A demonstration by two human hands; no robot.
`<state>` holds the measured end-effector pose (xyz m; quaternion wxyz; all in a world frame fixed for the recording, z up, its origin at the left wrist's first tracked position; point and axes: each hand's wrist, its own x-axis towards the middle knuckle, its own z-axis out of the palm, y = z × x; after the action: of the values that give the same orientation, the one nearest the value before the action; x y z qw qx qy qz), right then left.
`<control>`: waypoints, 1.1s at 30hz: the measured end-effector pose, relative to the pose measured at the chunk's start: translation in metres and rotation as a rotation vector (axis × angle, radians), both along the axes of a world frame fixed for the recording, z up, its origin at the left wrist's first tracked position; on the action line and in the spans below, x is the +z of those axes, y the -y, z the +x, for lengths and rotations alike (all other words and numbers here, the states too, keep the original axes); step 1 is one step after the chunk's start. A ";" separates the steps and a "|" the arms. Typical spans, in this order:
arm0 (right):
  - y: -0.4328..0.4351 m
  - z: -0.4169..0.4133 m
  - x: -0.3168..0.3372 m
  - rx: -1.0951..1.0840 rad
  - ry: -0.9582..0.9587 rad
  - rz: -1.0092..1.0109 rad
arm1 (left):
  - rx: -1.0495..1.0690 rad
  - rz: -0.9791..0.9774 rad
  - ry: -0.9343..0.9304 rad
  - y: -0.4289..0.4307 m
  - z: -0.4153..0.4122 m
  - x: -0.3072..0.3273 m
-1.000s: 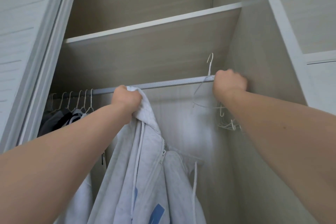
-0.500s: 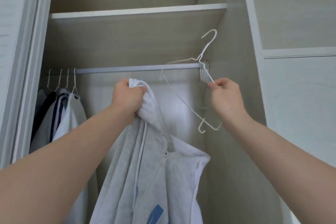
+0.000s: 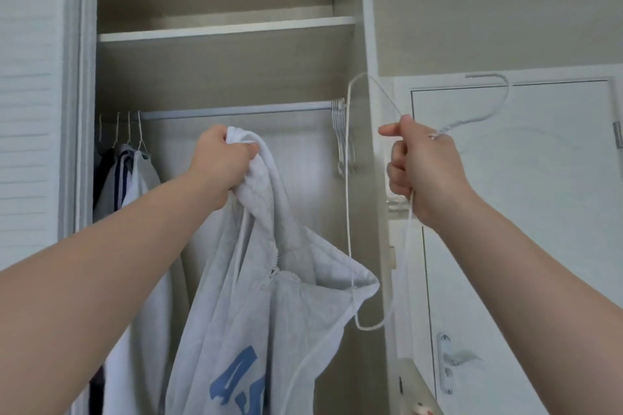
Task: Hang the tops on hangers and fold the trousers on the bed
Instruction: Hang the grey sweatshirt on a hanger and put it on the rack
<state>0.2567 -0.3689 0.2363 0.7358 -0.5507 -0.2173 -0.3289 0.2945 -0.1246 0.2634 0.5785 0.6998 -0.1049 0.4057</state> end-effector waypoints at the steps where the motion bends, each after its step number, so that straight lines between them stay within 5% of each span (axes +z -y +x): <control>1: 0.012 -0.019 -0.009 0.002 0.003 -0.021 | 0.008 0.027 -0.011 0.012 -0.013 -0.004; 11: 0.147 -0.180 -0.096 0.116 -0.060 -0.106 | 0.060 0.178 -0.123 0.145 -0.107 -0.080; 21: 0.253 -0.278 -0.178 0.143 -0.240 -0.158 | -0.002 0.376 -0.508 0.247 -0.138 -0.238; 33: 0.296 -0.359 -0.380 -0.044 -0.694 -0.552 | -0.131 0.227 -0.715 0.289 -0.207 -0.410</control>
<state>-0.1026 -0.6654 -0.1439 0.5833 -0.8089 -0.0252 -0.0697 0.0872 -0.4140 -0.1465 0.5222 0.8485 0.0149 0.0839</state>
